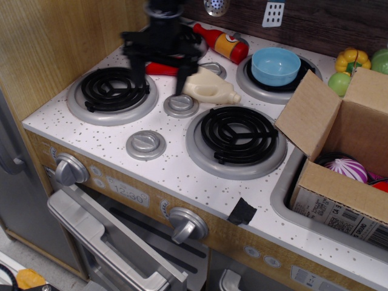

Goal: Pick up bowl and put in small4fbox

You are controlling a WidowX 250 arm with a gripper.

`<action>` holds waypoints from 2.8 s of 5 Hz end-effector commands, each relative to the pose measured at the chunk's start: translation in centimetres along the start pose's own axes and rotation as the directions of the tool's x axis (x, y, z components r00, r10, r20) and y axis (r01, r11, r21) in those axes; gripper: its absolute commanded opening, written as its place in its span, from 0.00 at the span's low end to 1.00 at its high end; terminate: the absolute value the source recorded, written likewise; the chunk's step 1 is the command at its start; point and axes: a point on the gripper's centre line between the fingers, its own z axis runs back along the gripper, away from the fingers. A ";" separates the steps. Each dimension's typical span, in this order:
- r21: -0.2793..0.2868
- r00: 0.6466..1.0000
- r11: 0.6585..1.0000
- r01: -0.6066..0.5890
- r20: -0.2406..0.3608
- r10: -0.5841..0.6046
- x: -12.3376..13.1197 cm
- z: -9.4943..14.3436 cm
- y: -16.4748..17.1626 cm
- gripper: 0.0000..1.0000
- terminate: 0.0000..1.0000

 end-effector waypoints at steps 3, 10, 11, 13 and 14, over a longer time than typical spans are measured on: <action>-0.185 0.946 0.941 -0.283 0.108 0.306 5.4 5.3 -9.4 1.00 0.00; -0.263 0.948 0.931 -0.253 0.126 0.293 10.8 -0.3 -10.3 0.00 0.00; -0.249 0.947 0.930 -0.272 0.104 0.305 10.1 0.4 -9.8 0.00 0.00; -0.074 0.942 0.941 -0.330 0.040 0.334 5.7 3.9 -5.0 0.00 0.00; 0.024 0.902 0.903 -0.429 0.070 0.427 3.4 7.6 -4.2 0.00 0.00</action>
